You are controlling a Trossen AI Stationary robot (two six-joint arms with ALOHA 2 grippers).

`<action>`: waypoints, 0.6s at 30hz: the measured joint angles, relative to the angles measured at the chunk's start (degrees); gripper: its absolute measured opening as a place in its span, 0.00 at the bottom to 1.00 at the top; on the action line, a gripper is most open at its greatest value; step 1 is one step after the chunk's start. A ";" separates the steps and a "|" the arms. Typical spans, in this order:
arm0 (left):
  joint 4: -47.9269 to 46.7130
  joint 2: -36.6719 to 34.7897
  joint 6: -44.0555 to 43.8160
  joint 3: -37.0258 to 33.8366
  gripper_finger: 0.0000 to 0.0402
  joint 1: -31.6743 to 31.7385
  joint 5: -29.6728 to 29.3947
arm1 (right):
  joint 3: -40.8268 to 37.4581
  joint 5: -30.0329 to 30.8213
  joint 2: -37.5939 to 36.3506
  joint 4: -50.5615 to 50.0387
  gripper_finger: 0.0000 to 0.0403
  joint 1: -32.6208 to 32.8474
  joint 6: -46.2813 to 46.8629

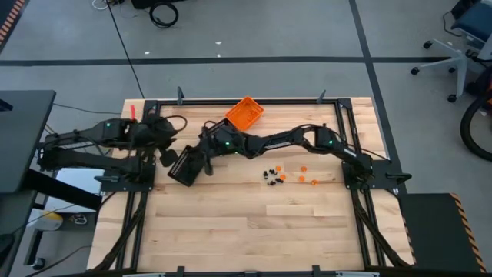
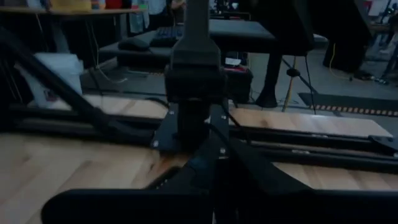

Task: Sort Halloween decoration
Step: Put the black voodoo toy into the bottom black bin

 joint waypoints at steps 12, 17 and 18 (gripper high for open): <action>-2.73 -3.75 -5.88 0.00 0.00 -0.02 0.17 | 13.59 0.23 6.38 -13.95 0.15 0.13 0.83; -2.74 -3.81 -5.91 0.00 0.00 -0.02 0.17 | 13.53 -0.12 6.52 -16.88 0.21 0.11 0.15; -2.75 -3.81 -5.88 0.00 0.00 -0.02 0.17 | 13.53 -0.14 6.52 -17.16 0.23 0.13 -0.24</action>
